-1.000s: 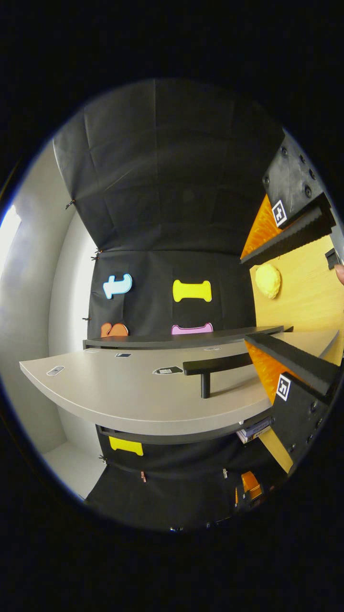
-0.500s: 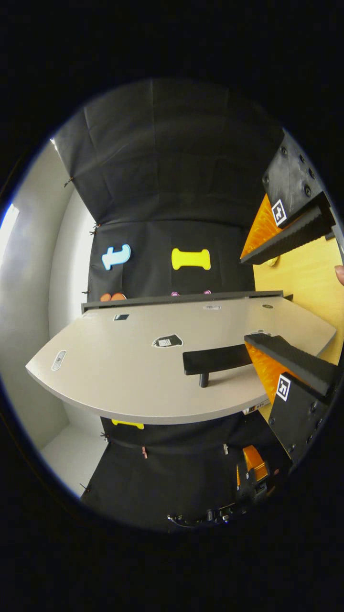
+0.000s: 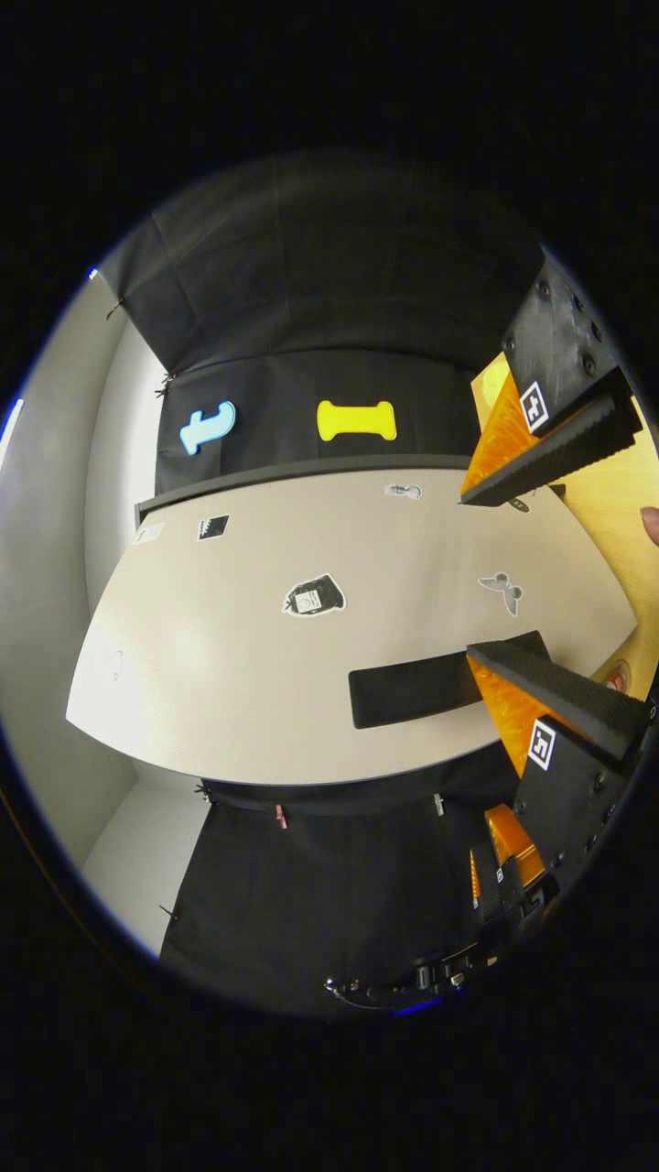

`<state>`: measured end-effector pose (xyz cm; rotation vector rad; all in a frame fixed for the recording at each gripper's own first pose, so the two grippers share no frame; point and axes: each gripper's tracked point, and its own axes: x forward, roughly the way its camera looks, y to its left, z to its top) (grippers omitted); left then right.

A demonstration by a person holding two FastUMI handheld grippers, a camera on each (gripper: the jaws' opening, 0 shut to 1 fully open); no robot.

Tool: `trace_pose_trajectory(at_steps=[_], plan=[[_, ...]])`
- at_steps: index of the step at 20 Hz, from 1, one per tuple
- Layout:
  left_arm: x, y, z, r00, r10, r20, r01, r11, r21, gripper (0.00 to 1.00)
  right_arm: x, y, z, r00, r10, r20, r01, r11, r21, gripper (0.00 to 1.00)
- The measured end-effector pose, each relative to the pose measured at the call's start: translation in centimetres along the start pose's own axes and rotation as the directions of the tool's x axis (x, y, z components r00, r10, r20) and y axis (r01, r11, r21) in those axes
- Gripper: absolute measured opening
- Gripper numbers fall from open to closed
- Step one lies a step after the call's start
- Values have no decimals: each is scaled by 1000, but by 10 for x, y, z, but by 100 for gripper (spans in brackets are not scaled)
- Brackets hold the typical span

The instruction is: Open the cabinet door with the right hand, grasp the bottle in the cabinet with the left hand and place it on the coaster, then close the cabinet door with the right hand.

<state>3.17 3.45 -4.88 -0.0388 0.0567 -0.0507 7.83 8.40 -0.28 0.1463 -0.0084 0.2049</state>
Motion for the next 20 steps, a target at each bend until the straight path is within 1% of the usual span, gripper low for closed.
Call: trace_pose_trajectory(at_steps=[3, 4, 5, 7, 8, 13, 16, 17, 19, 20], plan=[[0, 3, 4, 1000, 3, 5, -3, 1000, 2, 94, 13, 15, 1, 1000, 24, 9, -24, 1000, -9, 98], [0, 3, 4, 1000, 2, 6, -2, 1000, 3, 94, 15, 16, 2, 1000, 24, 12, -24, 1000, -11, 98], [-1, 2, 5, 1000, 0, 7, 0, 1000, 2, 92, 16, 17, 2, 1000, 26, 14, -26, 1000, -8, 98], [-1, 1, 6, 1000, -4, 8, 4, 1000, 3, 92, 16, 13, 1, 1000, 19, 14, -19, 1000, 0, 98], [-1, 1, 7, 1000, -7, 11, 7, 1000, 4, 94, 14, 9, 1, 1000, 10, 14, -10, 1000, 0, 98], [-2, -11, 9, 999, -30, 17, 30, 1000, 7, 94, 2, -10, 0, 999, -46, 13, 46, 999, -27, 98], [-1, -19, 9, 999, -45, 13, 45, 999, 9, 94, -7, -27, -1, 996, -90, 17, 91, 995, -41, 98], [-1, -22, 10, 999, -49, 14, 48, 999, 12, 92, -10, -32, -1, 994, -105, 19, 106, 993, -44, 98], [0, -30, 13, 998, -58, 17, 58, 998, 15, 92, -17, -43, -1, 992, -128, 23, 129, 990, -49, 98], [0, -33, 15, 998, -61, 19, 61, 998, 17, 94, -21, -48, 0, 990, -141, 24, 142, 988, -54, 98]])
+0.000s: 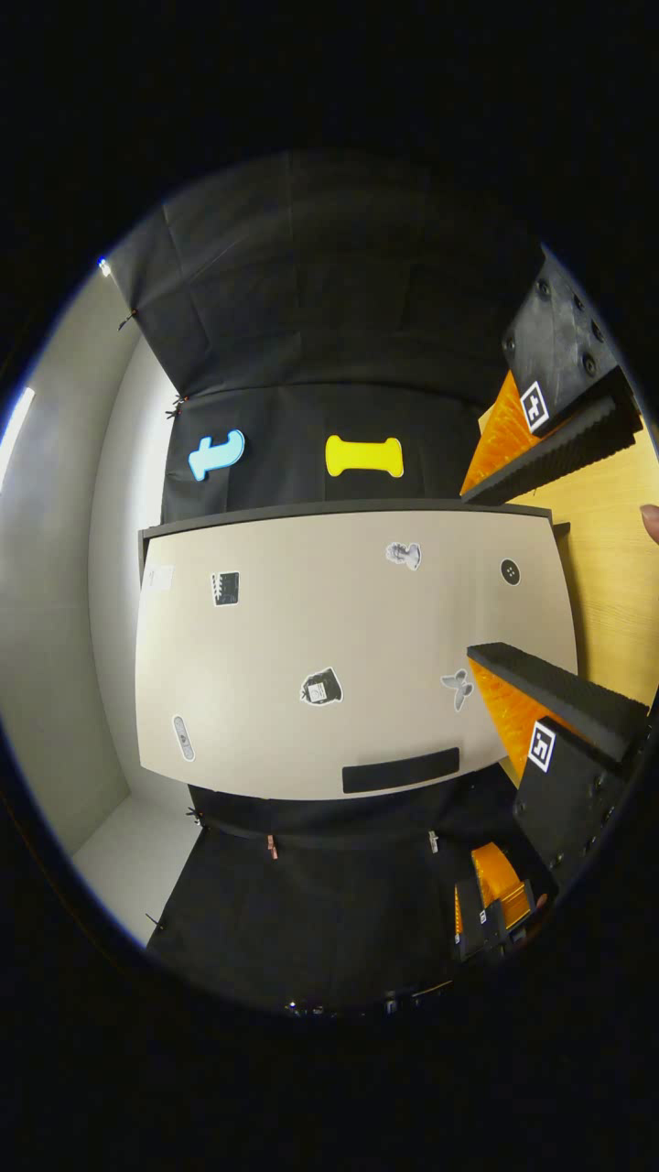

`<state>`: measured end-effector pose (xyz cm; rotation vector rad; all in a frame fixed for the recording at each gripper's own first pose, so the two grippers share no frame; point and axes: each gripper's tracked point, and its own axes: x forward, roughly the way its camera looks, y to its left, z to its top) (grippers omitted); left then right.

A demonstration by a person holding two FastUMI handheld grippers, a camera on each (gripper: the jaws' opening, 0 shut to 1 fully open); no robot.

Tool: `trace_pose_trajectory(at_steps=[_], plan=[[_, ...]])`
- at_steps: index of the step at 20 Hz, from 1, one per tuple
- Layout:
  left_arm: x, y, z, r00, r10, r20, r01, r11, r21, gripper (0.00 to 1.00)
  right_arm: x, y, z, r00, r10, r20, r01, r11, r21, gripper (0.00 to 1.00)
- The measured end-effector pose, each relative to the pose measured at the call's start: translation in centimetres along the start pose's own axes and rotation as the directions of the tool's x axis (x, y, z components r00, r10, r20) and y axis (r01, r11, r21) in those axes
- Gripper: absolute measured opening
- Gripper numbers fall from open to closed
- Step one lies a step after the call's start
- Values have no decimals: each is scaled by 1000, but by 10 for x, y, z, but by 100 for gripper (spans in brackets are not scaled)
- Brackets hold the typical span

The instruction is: Open the cabinet door with the right hand, grasp the bottle in the cabinet with the left hand and place it on the coaster, then close the cabinet door with the right hand.

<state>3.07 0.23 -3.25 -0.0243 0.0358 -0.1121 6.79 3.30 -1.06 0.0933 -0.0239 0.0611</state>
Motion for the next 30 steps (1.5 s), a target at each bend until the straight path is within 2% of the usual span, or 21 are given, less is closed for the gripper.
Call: trace_pose_trajectory(at_steps=[2, 7, 16, 30], plan=[[1, -8, 5, 1000, -9, 8, 9, 1000, 6, 92, -4, -10, 1, 1000, -20, 4, 20, 1000, -4, 98], [4, -25, 13, 999, -32, 22, 32, 999, 16, 94, -8, -24, -1, 999, -48, 0, 48, 999, -6, 98], [4, -34, 14, 999, -40, 22, 40, 999, 11, 94, 7, -45, -1, 998, -65, -5, 65, 998, -13, 98], [0, -34, 22, 999, -25, 39, 24, 999, 26, 95, -2, -47, -2, 996, -84, 5, 84, 995, -60, 98]])
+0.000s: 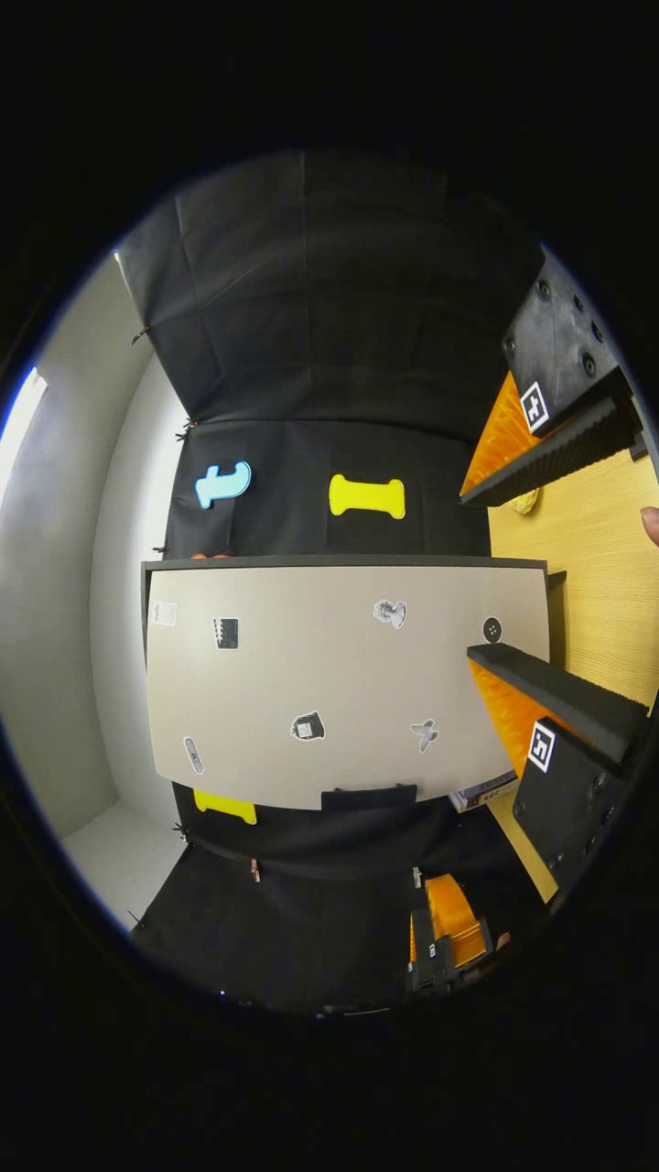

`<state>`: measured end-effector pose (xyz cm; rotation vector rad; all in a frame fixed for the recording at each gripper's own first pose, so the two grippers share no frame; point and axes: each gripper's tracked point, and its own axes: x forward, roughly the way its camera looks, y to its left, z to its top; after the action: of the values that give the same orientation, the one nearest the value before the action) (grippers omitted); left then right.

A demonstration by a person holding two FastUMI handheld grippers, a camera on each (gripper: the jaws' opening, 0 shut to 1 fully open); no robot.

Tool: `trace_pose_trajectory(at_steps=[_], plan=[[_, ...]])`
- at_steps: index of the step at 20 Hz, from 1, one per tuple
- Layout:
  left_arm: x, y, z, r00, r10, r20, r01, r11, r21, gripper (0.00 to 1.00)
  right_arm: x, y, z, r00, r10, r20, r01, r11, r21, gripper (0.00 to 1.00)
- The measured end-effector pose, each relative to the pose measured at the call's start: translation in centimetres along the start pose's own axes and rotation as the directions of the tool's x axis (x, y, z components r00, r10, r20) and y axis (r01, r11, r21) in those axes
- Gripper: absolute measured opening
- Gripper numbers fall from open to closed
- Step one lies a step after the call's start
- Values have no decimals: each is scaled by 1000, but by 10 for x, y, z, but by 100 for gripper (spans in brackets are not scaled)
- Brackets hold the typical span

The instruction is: Open the cabinet door with the right hand, grasp the bottle in the cabinet with the left hand and place it on the coaster, then close the cabinet door with the right hand.

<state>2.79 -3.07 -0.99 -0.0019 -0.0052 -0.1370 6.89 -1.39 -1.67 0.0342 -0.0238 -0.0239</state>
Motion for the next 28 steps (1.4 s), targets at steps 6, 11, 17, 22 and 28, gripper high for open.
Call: trace_pose_trajectory(at_steps=[6, 11, 17, 22, 28], plan=[[-1, 0, -1, 1000, 1, 0, -1, 1000, 2, 94, -3, 0, 0, 1000, -1, -3, 1, 1000, -4, 98], [0, -1, -3, 1000, 1, -4, -1, 1000, 4, 94, -3, 1, 0, 1000, 0, -2, 0, 1000, -6, 98], [0, -2, -1, 1000, -2, -5, 3, 1000, 9, 95, -3, -1, 0, 1000, 0, -2, 0, 1000, -9, 98], [1, -5, -2, 1000, -7, -8, 7, 1000, 12, 95, -4, -1, 1, 1000, 1, -3, -1, 1000, -11, 98], [1, -5, -2, 1000, -7, -8, 7, 1000, 15, 94, -3, -4, 0, 1000, 2, -4, -2, 1000, -10, 98]])
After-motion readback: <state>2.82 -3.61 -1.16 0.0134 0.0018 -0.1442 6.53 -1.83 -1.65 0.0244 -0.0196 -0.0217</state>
